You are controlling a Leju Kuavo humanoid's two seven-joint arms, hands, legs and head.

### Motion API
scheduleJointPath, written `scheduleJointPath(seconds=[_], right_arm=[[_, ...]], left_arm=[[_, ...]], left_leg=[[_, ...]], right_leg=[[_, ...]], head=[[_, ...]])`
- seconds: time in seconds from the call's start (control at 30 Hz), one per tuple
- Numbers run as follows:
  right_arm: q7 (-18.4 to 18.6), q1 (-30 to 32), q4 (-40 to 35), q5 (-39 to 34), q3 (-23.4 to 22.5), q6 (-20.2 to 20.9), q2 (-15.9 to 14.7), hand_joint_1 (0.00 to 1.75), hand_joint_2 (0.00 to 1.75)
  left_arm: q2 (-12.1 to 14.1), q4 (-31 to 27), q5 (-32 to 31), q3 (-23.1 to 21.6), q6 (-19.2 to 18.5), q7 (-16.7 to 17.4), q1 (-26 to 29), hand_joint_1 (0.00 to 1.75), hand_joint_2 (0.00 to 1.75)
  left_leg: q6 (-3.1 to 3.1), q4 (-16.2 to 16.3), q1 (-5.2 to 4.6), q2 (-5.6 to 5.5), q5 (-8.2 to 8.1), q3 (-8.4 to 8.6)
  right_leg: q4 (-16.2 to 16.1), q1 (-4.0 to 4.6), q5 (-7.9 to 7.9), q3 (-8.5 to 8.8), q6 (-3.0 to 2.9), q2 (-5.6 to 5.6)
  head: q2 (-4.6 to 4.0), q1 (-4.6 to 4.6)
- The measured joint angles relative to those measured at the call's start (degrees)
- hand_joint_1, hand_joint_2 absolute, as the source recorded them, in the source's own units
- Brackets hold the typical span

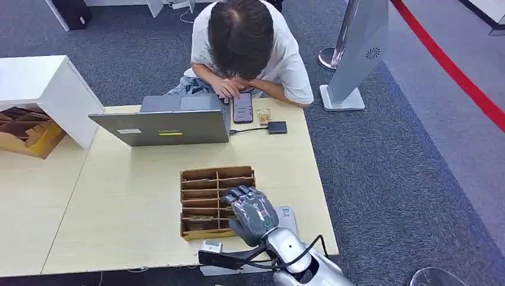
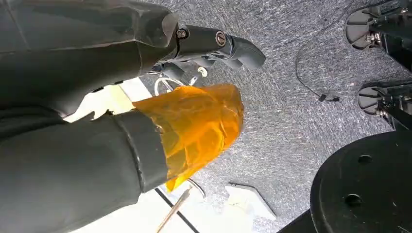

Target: Pass the card to the sensor for recognition and then transmit it.

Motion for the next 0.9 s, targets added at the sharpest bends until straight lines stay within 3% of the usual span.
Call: scheduleJointPath(seconds=[0.63,0.7,0.73,0.9], right_arm=[[0.0,-0.4,3.8,-0.7,-1.4,-0.1,0.2,0.79,1.75],[0.0,-0.4,4.0,-0.7,-1.5,-0.1,0.4,0.99,1.75],[0.0,-0.4,4.1,-0.7,-1.6,-0.1,0.4,1.27,1.75],[-0.3,-0.5,4.3,-0.7,-2.1,-0.5,0.6,1.40,1.75]], left_arm=[[0.0,0.0,-1.7,1.4,0.0,0.0,-0.1,0.00,0.00],[0.0,0.0,-1.9,1.5,0.0,0.0,-0.1,0.00,0.00],[0.0,0.0,-2.0,1.6,0.0,0.0,-0.1,0.00,0.00],[0.0,0.0,-3.2,2.3,0.0,0.0,-0.1,0.00,0.00]], left_leg=[[0.00,0.0,0.00,0.00,0.00,0.00],[0.00,0.0,0.00,0.00,0.00,0.00],[0.00,0.0,0.00,0.00,0.00,0.00],[0.00,0.0,0.00,0.00,0.00,0.00]], right_leg=[[0.0,0.00,0.00,0.00,0.00,0.00],[0.0,0.00,0.00,0.00,0.00,0.00],[0.0,0.00,0.00,0.00,0.00,0.00],[0.0,0.00,0.00,0.01,0.00,0.00]], head=[[0.00,0.00],[0.00,0.00],[0.00,0.00],[0.00,0.00]])
